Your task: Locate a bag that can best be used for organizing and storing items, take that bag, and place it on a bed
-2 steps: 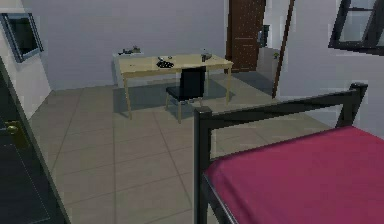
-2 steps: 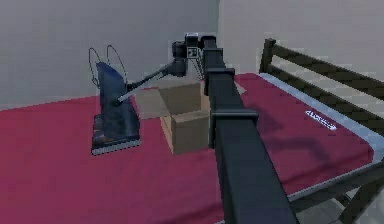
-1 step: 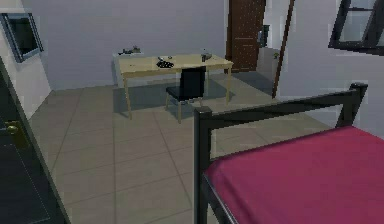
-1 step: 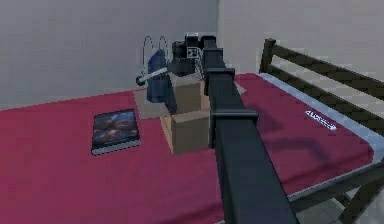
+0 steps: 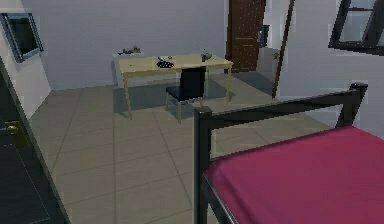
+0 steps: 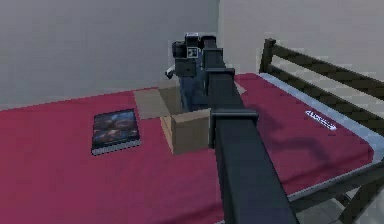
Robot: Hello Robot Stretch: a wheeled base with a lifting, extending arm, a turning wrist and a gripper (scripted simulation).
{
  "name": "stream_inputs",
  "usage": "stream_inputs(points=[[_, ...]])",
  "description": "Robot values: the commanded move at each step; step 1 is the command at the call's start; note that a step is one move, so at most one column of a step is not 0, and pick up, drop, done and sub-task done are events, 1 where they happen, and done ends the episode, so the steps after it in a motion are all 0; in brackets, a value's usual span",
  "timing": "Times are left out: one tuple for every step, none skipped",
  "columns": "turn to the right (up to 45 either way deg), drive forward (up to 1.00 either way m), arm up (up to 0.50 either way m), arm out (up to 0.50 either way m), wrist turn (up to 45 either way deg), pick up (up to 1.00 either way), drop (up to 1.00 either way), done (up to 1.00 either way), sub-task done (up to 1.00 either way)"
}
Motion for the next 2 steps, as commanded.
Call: stream_inputs(points=[[0.0, 0.00, -0.02, 0.00, 0.0, 0.00, 0.00, 0.00, 0.00], [0.0, 0.00, -0.32, 0.00, 0.0, 0.00, 0.00, 0.00, 0.00]])
